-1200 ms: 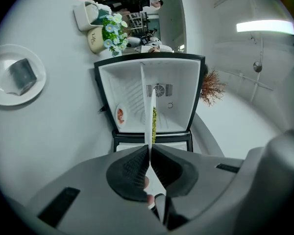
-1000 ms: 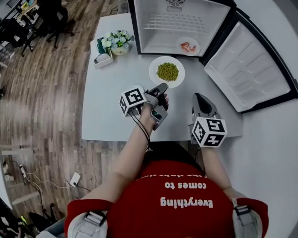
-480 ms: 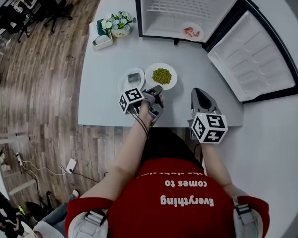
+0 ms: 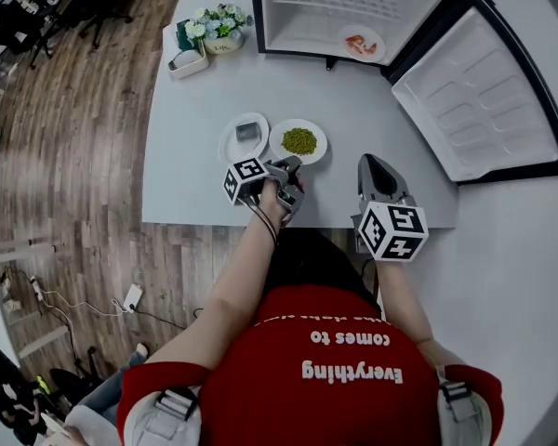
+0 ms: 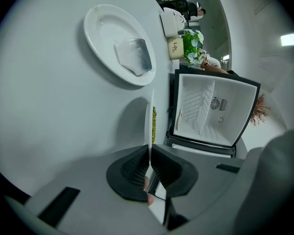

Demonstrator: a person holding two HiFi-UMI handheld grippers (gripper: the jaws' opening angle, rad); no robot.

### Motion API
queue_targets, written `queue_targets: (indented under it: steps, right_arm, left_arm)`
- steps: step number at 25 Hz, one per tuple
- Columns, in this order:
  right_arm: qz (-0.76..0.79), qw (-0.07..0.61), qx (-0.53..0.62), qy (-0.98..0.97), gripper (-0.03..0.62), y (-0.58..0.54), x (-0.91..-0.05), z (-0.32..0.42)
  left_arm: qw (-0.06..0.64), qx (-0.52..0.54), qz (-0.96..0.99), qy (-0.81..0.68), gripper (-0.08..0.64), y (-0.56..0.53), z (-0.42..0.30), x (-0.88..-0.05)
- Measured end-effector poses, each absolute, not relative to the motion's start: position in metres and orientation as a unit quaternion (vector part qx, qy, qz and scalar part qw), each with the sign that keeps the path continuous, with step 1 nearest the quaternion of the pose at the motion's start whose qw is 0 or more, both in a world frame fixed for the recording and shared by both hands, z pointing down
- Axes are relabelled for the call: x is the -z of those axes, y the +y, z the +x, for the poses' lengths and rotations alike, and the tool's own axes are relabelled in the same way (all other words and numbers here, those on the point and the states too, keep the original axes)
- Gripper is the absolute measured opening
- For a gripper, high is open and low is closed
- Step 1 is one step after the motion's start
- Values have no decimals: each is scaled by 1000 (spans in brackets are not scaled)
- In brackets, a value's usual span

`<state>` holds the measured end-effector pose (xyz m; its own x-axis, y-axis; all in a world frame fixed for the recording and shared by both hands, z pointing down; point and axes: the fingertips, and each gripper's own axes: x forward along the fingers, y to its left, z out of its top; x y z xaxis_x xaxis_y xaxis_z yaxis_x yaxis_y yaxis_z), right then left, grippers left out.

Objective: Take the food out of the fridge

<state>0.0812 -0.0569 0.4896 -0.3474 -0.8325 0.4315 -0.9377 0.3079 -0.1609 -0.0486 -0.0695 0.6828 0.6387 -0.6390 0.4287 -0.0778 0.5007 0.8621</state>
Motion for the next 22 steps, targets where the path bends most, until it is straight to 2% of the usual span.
queue_targets:
  steps: [15, 16, 19, 22]
  right_arm:
    - [561, 138, -211, -789, 14, -64, -499, 88]
    - [558, 138, -210, -791, 14, -65, -499, 85]
    - [550, 137, -208, -797, 14, -69, -498, 75]
    - [544, 136, -206, -802, 14, -71, -495, 70]
  left_arm:
    - [812, 155, 381, -415, 25, -65, -54, -710]
    - [810, 147, 382, -420, 34, -64, -56, -712]
    - [810, 132, 385, -423, 132, -59, -60, -713]
    - [805, 114, 403, -421, 146, -50, -65, -704]
